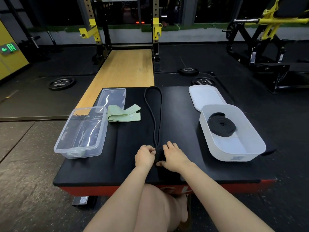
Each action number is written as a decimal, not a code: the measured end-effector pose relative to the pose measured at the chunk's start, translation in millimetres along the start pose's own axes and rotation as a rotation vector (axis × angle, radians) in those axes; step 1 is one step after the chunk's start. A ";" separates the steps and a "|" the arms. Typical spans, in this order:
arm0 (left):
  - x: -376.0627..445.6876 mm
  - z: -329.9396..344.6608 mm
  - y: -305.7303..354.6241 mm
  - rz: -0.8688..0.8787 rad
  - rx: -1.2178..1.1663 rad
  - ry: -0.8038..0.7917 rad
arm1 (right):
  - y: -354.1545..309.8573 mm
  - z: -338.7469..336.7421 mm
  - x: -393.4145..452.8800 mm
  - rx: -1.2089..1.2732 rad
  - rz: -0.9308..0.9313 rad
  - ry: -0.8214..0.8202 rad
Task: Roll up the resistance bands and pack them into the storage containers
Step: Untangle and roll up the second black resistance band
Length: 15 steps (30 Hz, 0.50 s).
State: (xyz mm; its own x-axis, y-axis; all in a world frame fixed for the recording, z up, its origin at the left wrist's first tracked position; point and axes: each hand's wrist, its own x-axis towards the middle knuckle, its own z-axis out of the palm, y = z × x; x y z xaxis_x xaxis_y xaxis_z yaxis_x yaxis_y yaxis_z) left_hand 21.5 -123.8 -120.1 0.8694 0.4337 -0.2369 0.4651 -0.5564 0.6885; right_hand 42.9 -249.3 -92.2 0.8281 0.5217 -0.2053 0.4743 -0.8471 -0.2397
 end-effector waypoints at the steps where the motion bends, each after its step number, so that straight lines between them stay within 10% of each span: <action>1: 0.5 0.0 -1.1 -0.011 -0.012 0.016 | 0.5 -1.5 0.9 -0.008 -0.012 -0.021; 15: 6.9 -3.6 7.6 -0.143 -0.178 0.005 | 0.3 -13.2 9.0 -0.101 -0.090 -0.116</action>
State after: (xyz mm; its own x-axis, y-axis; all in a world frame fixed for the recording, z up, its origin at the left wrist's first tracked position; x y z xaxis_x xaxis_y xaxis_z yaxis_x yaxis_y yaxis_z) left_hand 30.3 -122.5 -114.0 0.7953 0.5034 -0.3376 0.5467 -0.3552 0.7583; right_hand 54.4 -246.2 -81.5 0.7435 0.5990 -0.2972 0.5774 -0.7993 -0.1666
